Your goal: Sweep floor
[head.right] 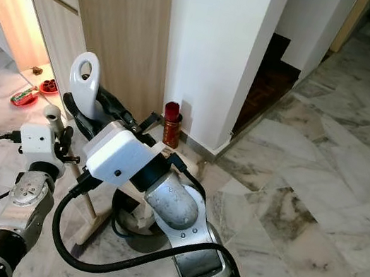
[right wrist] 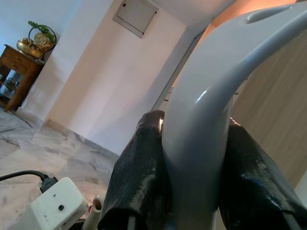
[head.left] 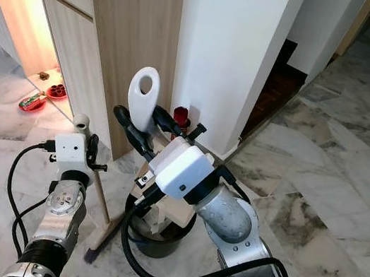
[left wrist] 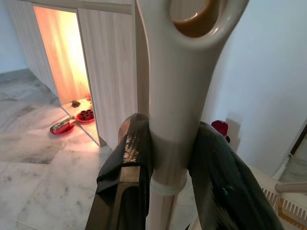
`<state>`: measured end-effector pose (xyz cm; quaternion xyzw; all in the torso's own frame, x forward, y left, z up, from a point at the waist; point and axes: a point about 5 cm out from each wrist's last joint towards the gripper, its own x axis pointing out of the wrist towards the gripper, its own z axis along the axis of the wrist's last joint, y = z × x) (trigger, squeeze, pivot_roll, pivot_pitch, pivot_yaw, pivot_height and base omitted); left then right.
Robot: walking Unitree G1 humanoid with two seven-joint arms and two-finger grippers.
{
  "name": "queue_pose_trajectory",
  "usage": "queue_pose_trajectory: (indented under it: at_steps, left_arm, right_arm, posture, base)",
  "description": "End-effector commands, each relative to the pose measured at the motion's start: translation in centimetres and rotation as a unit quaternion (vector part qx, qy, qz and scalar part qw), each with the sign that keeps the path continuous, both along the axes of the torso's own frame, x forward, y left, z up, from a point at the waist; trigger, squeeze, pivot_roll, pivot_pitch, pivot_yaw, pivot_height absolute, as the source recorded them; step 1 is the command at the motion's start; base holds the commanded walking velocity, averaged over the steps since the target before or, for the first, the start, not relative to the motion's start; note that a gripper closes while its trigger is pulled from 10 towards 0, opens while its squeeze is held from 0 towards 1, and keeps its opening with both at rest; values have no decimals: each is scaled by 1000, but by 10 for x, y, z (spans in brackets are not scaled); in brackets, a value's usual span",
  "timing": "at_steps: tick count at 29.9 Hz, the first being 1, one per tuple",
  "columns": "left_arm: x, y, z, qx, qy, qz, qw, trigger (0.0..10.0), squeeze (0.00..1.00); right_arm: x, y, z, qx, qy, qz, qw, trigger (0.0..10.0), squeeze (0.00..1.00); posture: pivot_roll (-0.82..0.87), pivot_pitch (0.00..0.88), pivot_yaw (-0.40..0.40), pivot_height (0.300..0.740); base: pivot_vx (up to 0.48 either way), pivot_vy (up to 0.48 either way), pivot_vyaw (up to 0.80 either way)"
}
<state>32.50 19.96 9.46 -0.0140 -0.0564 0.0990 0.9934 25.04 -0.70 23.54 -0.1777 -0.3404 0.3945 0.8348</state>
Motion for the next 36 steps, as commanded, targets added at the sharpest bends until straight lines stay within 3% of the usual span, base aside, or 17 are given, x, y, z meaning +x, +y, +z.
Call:
queue_pose_trajectory:
  at_steps: [1,16,19,31,36]
  left_arm:
    - [4,-3,14,0,-35,-6,999,10000,0]
    - [4,-3,14,-1,-36,-6,999,10000,0]
    - [4,-4,16,-2,-41,-5,999,10000,0]
    - [4,-3,15,-1,-40,-6,999,10000,0]
    - [4,-4,15,-1,-39,-9,999,10000,0]
  right_arm:
    - [-3,1,10,5,-29,6,1000,10000,0]
    - [-3,1,10,4,-35,2,999,10000,0]
    - [14,-11,16,4,-40,-46,998,10000,0]
    - [13,-11,16,6,-46,-45,998,10000,0]
    - [6,-1,3,-1,15,9,1000,10000,0]
  posture:
    - [30,16,-8,740]
    - [29,17,-8,740]
    - [30,15,-11,740]
    - [30,15,-9,740]
    - [30,10,-7,740]
  base:
    - [0,0,0]
    - [0,0,0]
    - [0,0,0]
    - [0,0,0]
    - [0,0,0]
